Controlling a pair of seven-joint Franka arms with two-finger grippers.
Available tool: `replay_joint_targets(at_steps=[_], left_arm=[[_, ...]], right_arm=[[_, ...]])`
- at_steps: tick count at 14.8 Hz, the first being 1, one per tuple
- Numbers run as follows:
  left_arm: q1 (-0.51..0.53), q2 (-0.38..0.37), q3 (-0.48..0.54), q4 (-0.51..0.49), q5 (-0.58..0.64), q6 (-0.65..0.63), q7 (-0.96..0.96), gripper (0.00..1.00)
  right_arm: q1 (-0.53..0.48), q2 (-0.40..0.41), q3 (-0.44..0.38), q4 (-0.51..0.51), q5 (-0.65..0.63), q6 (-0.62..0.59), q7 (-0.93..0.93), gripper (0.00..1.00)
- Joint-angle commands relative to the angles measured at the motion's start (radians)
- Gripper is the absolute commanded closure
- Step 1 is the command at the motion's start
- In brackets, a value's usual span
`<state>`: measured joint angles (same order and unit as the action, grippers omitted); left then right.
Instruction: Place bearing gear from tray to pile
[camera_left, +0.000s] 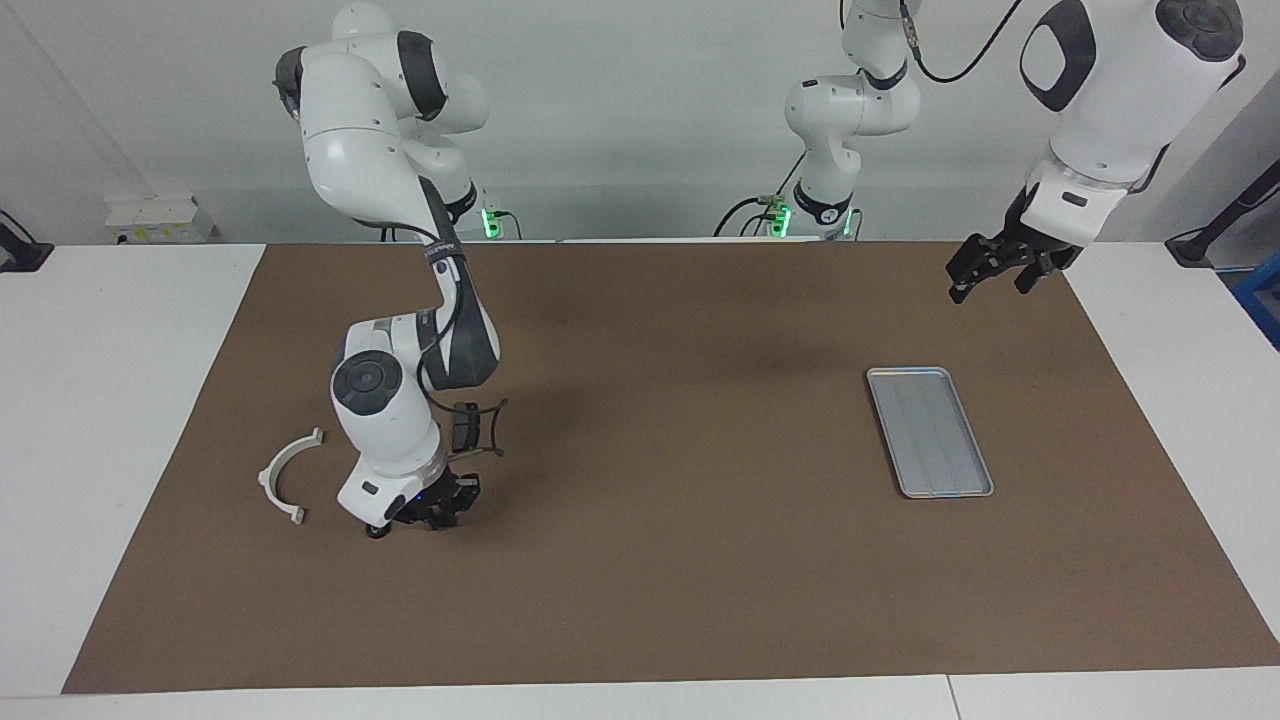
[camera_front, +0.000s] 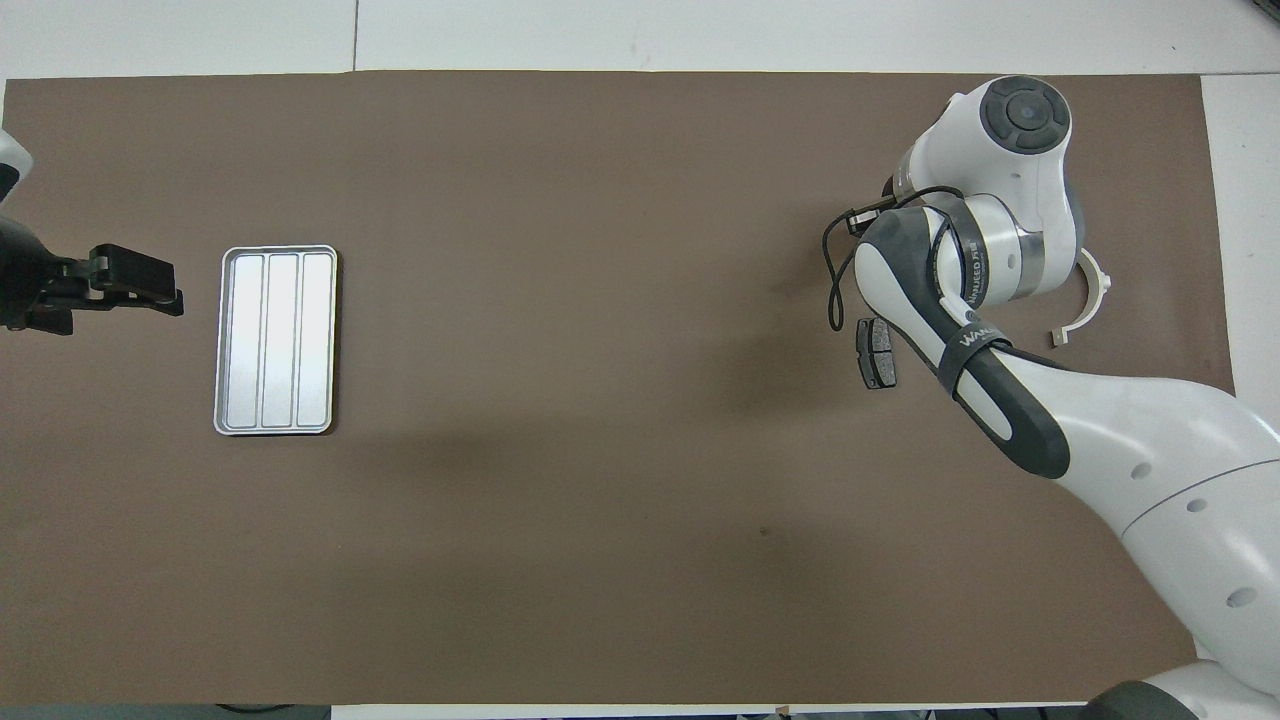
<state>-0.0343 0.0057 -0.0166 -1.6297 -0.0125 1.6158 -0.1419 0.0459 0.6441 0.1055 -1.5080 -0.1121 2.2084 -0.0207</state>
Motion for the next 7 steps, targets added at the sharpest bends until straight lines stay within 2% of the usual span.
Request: replay_joint_targets(at_steps=[1, 2, 3, 7], left_arm=[[-0.006, -0.019, 0.007, -0.013, 0.006, -0.011, 0.002, 0.00], [-0.006, -0.019, 0.007, -0.013, 0.006, -0.011, 0.002, 0.00], [-0.006, -0.019, 0.007, -0.013, 0.006, -0.011, 0.002, 0.00], [-0.006, -0.019, 0.007, -0.013, 0.006, -0.011, 0.002, 0.00]], right_arm=[[-0.012, -0.035, 0.008, -0.064, 0.009, 0.024, 0.024, 1.00], [-0.012, -0.035, 0.008, -0.064, 0.009, 0.020, 0.031, 0.45], [-0.012, -0.035, 0.008, -0.060, 0.009, 0.014, 0.039, 0.00], [-0.005, -0.046, 0.003, -0.052, -0.007, 0.001, 0.042, 0.00]])
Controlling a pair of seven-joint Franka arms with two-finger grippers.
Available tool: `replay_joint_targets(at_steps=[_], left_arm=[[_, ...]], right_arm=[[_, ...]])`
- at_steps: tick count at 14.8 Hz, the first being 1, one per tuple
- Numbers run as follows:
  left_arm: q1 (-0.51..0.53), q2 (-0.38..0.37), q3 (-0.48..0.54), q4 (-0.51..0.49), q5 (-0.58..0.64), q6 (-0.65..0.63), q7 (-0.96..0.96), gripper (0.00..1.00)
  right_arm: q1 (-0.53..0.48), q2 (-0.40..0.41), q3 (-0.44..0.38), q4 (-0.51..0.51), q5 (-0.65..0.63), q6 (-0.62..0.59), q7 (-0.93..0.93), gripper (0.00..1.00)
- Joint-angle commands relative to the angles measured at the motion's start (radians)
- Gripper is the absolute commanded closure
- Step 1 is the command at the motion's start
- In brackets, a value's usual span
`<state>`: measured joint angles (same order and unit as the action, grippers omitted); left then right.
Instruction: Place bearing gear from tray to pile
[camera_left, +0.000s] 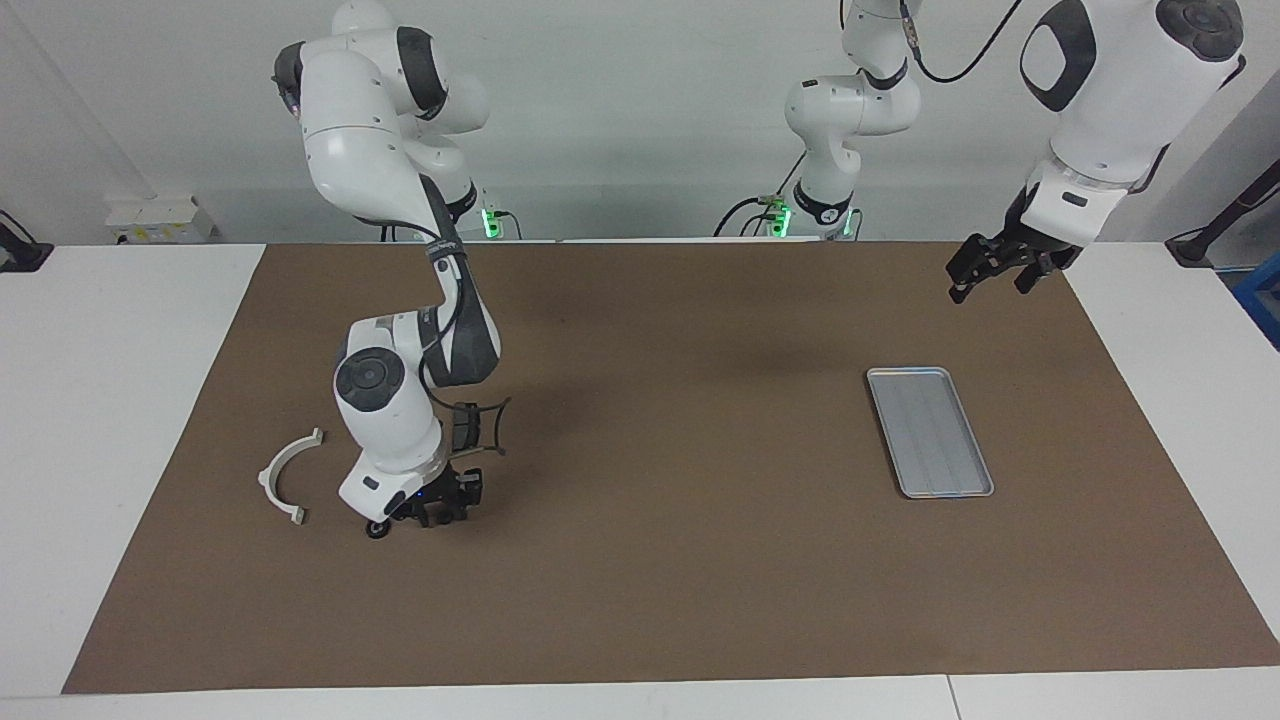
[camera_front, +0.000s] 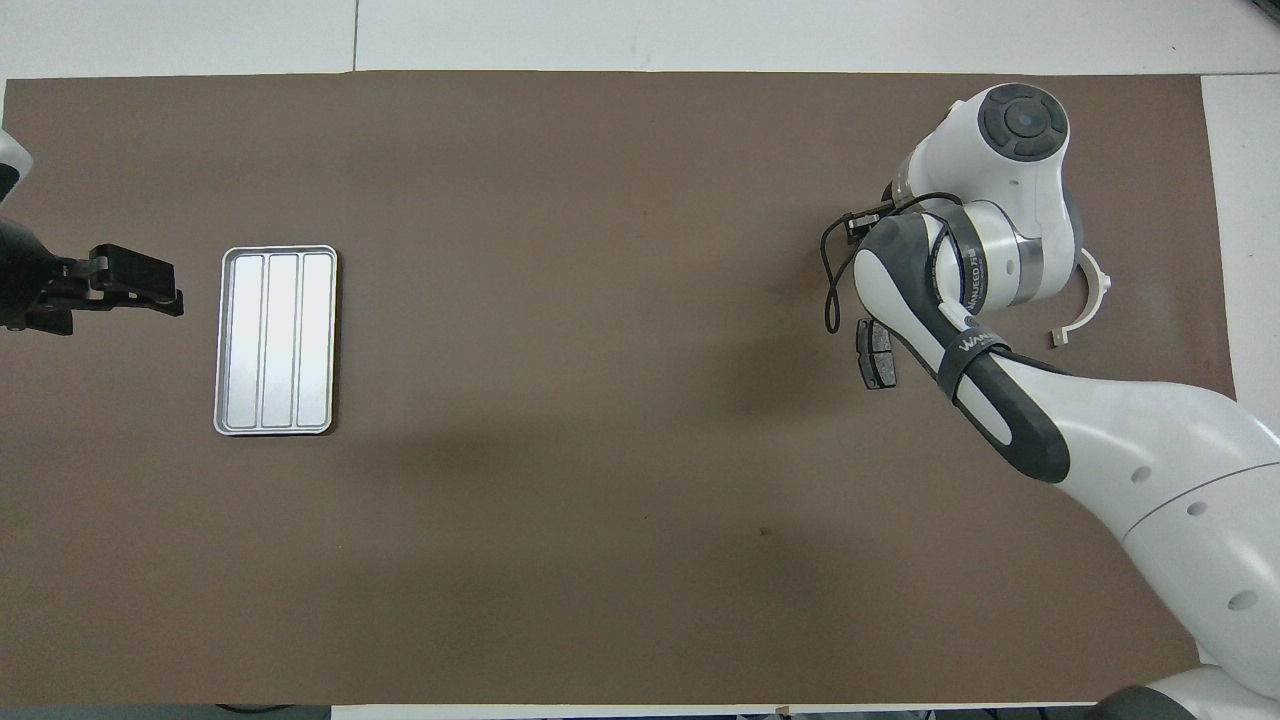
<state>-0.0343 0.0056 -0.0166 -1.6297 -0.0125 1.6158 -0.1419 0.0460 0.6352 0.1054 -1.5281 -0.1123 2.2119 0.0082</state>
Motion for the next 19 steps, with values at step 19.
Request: replay_joint_targets(at_steps=[19], left_arm=[[-0.006, -0.019, 0.007, -0.013, 0.006, -0.011, 0.002, 0.00]], right_arm=[[-0.063, -0.310, -0.003, -0.033, 0.013, -0.263, 0.006, 0.00]])
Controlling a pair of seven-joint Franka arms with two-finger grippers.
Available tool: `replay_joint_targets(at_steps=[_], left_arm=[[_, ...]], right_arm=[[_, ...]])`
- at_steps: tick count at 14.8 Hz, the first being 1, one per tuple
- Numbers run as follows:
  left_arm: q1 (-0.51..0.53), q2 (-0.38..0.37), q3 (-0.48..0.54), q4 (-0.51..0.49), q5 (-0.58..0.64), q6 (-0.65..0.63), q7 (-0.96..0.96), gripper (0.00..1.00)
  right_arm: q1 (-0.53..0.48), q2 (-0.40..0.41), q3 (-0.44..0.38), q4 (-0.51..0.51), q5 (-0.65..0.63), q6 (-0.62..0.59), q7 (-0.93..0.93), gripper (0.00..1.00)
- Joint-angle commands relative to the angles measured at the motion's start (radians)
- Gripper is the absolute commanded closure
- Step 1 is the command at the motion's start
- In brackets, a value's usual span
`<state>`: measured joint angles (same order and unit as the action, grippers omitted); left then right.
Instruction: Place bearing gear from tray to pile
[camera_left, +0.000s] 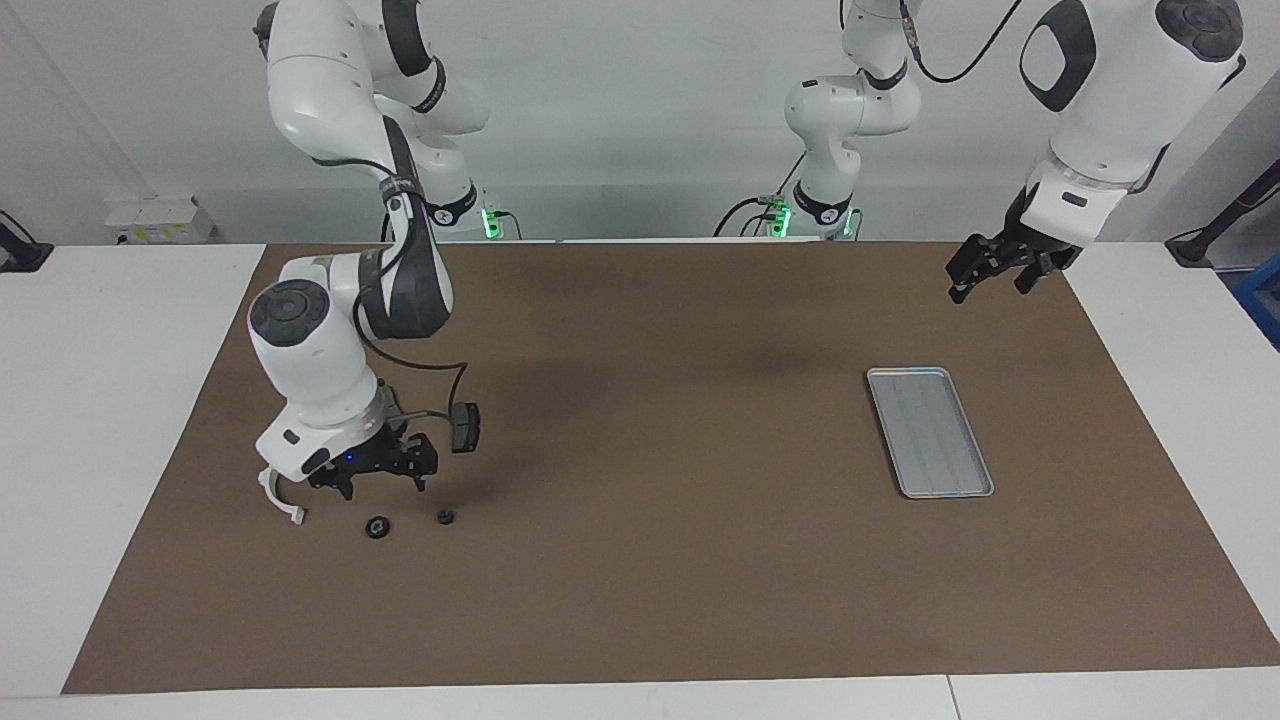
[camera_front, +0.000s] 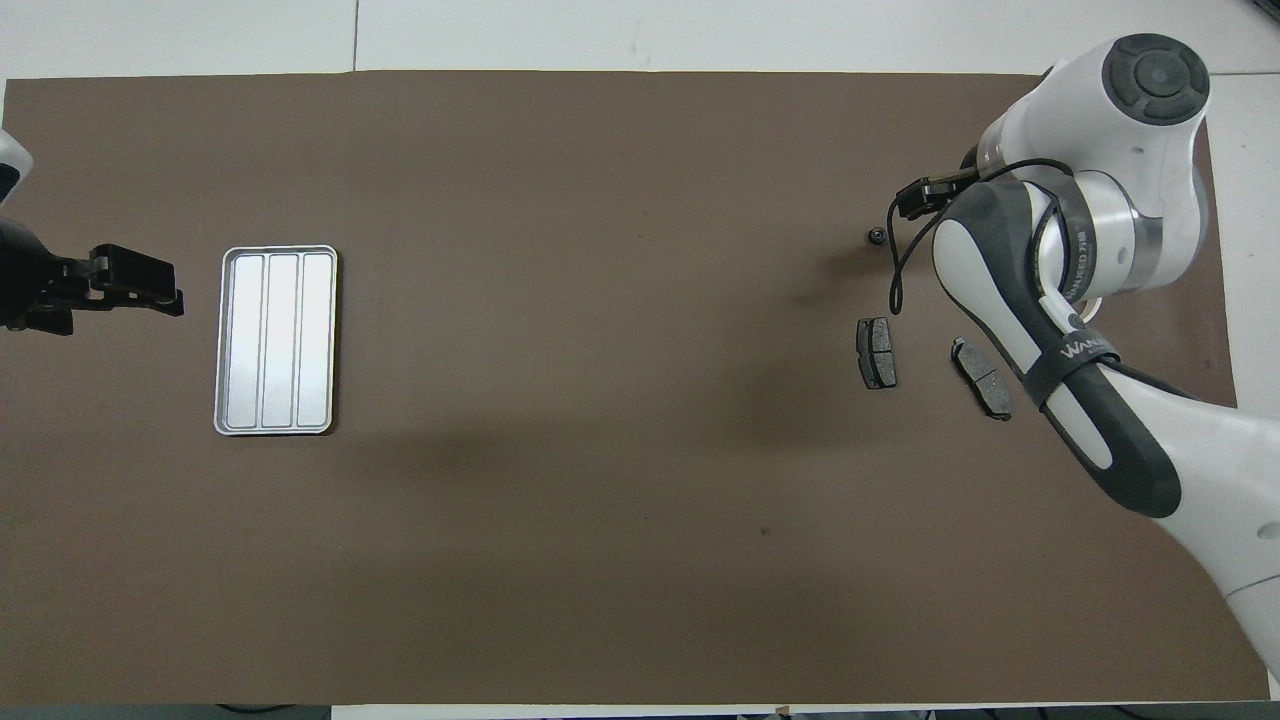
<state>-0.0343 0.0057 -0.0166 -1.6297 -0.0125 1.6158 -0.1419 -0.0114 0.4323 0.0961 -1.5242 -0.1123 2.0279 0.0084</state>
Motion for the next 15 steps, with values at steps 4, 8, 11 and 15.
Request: replay_joint_targets(at_steps=[4, 8, 11, 15], left_arm=[[-0.006, -0.019, 0.007, -0.013, 0.006, -0.011, 0.002, 0.00], [-0.006, -0.019, 0.007, -0.013, 0.006, -0.011, 0.002, 0.00], [-0.006, -0.019, 0.007, -0.013, 0.006, -0.011, 0.002, 0.00], [-0.006, -0.019, 0.007, -0.013, 0.006, -0.011, 0.002, 0.00]], right_arm=[[-0.006, -0.321, 0.002, -0.047, 0.095, -0.325, 0.008, 0.00], [0.060, -0.460, -0.087, -0.039, 0.126, -0.484, 0.010, 0.00], [0.088, -0.491, -0.125, -0.031, 0.149, -0.528, 0.012, 0.00], [0.091, -0.491, -0.128, -0.048, 0.132, -0.526, 0.016, 0.00]])
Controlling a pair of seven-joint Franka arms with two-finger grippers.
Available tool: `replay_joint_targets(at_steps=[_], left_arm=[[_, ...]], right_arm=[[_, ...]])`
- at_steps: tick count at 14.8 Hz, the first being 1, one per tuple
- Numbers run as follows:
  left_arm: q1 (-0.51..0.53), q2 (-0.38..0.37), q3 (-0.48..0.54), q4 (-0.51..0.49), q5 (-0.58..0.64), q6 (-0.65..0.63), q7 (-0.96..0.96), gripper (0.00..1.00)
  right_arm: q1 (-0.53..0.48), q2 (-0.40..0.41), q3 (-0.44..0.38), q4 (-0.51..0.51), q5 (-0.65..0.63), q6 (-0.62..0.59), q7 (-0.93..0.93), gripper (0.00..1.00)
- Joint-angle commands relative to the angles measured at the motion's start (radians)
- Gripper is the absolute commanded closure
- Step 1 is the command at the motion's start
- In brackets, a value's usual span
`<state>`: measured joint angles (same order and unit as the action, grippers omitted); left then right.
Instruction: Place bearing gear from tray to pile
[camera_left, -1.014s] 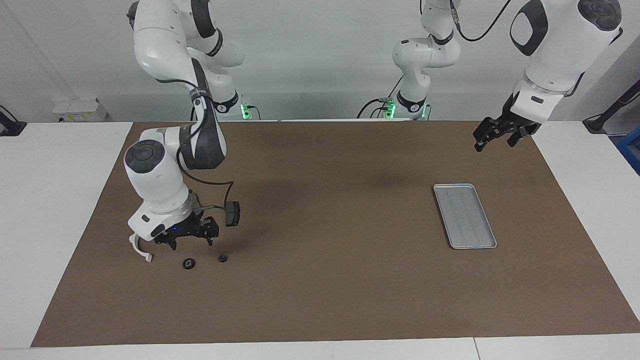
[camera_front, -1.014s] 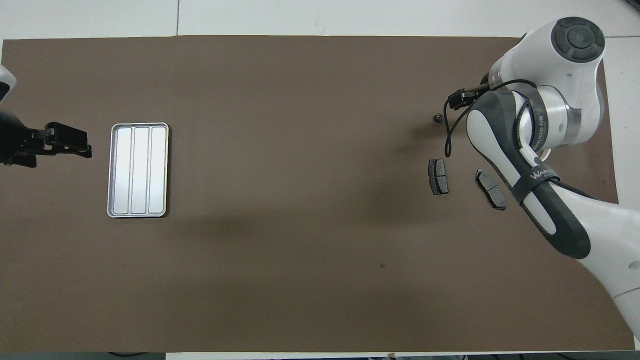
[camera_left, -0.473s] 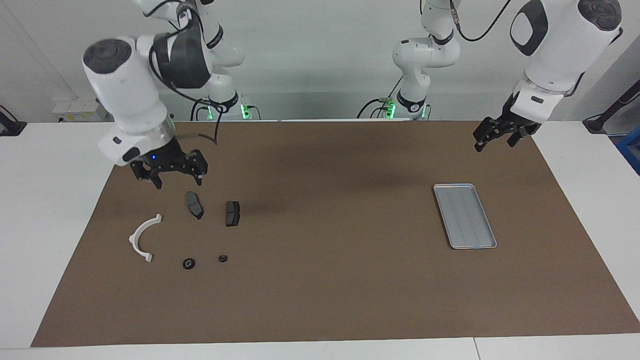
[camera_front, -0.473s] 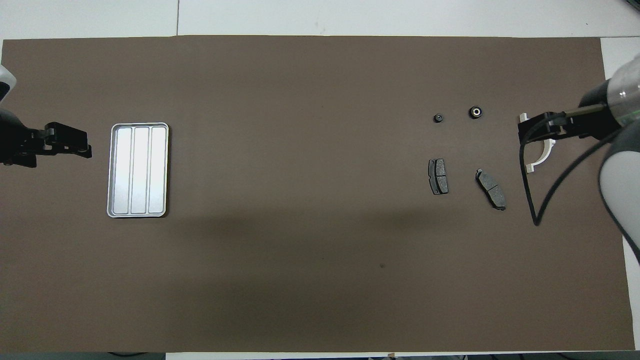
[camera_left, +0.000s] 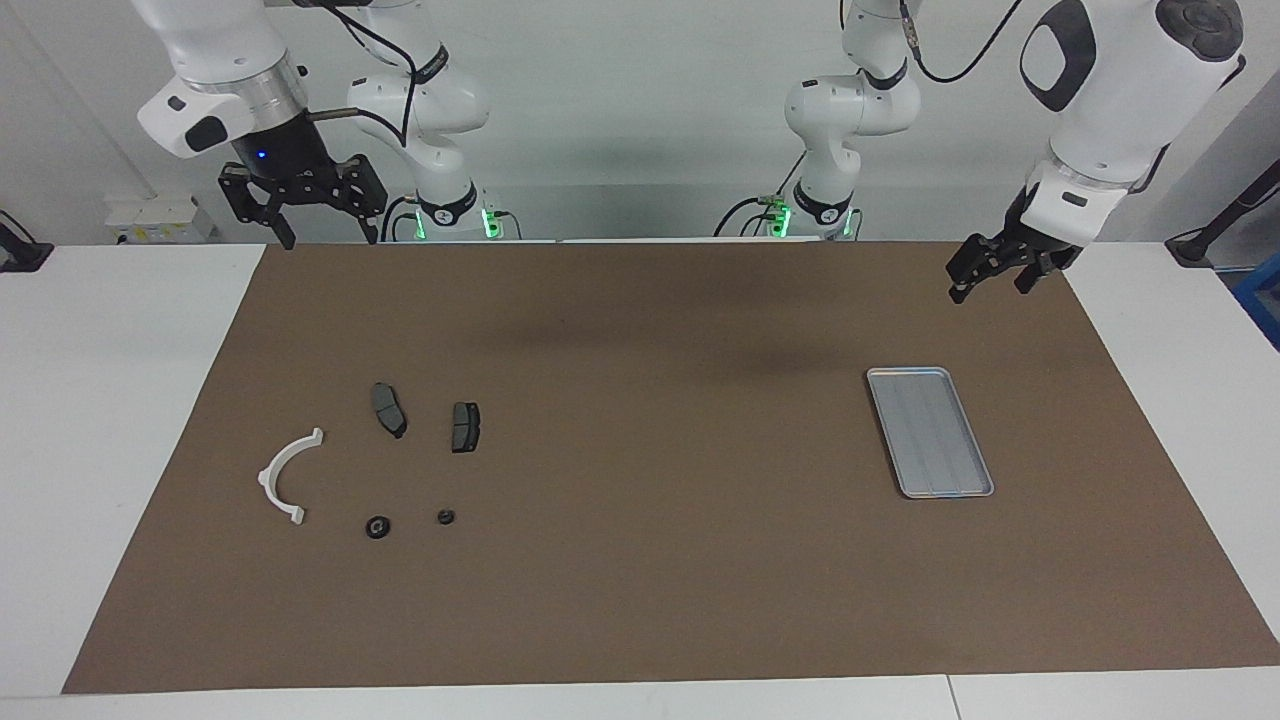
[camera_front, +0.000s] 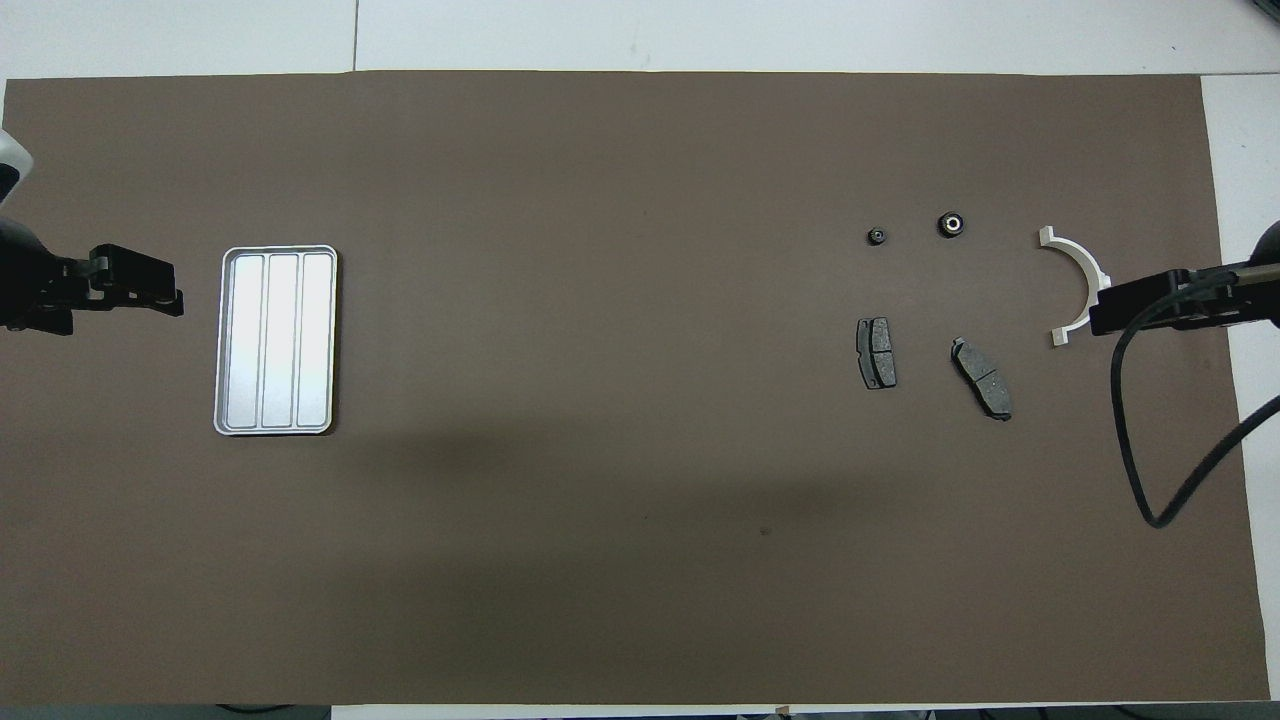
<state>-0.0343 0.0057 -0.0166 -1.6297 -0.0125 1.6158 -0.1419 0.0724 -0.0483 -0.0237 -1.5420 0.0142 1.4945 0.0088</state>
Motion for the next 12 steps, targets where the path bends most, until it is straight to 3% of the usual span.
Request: replay_joint_targets(at_steps=[1, 12], left_arm=[[-0.006, -0.019, 0.007, -0.013, 0.006, -0.011, 0.002, 0.00], [-0.006, -0.019, 0.007, -0.013, 0.006, -0.011, 0.002, 0.00]], right_arm=[[0.006, -0.008, -0.008, -0.032, 0.003, 0.015, 0.017, 0.00], [0.003, -0.001, -0.007, -0.044, -0.071, 0.064, 0.014, 0.00]])
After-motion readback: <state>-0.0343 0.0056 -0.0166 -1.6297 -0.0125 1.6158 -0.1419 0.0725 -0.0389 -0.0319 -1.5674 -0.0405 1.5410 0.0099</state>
